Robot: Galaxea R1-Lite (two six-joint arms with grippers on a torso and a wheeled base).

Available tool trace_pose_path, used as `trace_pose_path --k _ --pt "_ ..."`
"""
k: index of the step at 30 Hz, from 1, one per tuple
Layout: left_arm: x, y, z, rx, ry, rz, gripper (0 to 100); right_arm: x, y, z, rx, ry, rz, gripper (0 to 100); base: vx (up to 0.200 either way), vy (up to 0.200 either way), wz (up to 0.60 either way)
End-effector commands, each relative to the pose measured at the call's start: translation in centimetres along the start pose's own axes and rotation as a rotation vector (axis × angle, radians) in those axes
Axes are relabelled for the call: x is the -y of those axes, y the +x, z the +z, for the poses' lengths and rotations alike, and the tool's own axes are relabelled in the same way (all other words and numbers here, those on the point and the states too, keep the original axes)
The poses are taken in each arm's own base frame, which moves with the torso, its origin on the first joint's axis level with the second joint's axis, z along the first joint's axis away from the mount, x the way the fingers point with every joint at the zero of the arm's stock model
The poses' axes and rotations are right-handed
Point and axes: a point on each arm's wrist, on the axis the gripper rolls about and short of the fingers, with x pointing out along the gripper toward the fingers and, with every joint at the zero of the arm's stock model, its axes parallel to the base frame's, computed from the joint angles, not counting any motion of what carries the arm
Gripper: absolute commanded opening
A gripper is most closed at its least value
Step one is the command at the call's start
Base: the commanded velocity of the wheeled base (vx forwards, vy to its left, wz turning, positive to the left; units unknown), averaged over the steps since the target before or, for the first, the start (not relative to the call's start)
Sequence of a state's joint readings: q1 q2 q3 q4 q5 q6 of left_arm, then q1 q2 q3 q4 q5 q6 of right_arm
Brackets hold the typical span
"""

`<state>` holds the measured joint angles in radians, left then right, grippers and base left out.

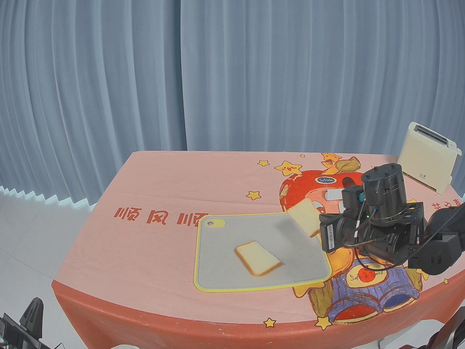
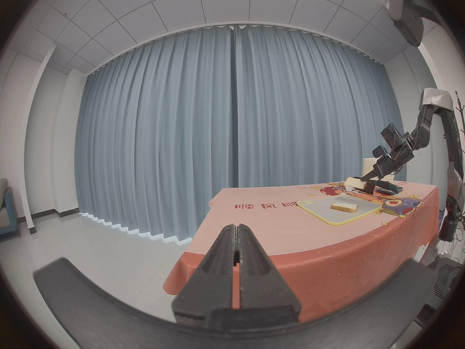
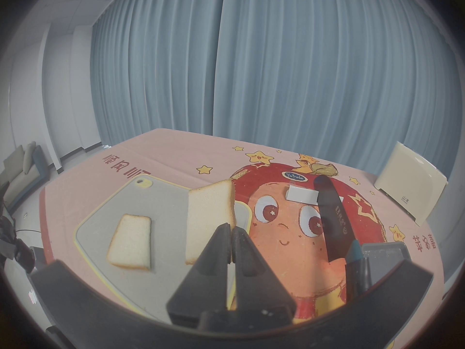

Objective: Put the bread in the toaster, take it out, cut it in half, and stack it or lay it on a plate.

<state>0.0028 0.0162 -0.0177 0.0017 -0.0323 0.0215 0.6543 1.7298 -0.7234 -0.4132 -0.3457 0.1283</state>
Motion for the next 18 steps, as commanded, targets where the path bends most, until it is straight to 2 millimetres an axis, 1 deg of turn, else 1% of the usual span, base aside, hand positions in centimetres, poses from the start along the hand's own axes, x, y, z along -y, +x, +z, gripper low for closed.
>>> trace_pose_path --k 1,8,10,15,18 --pt "0.0 0.0 -0.5 0.0 0.0 0.0 0 0.4 -1.4 0.2 0.027 0.01 0.007 0 0.0 0.0 0.0" --pt "0.0 0.0 -0.5 -0.001 -0.006 0.0 0 1.0 -2.1 0.4 0.046 0.027 -0.002 0 0.0 0.0 0.0" --pt "0.0 0.0 -0.5 -0.001 -0.008 0.007 0 1.5 -2.8 0.8 0.068 0.038 -0.01 0 0.0 0.0 0.0" --pt "0.0 0.0 -0.5 -0.001 -0.008 0.008 0 2.8 -3.7 1.0 0.09 0.061 -0.037 0 0.0 0.0 0.0" --pt "0.0 0.0 -0.5 -0.001 -0.009 0.008 0 3.0 -4.1 1.2 0.1 0.068 -0.04 0 0.0 0.0 0.0"
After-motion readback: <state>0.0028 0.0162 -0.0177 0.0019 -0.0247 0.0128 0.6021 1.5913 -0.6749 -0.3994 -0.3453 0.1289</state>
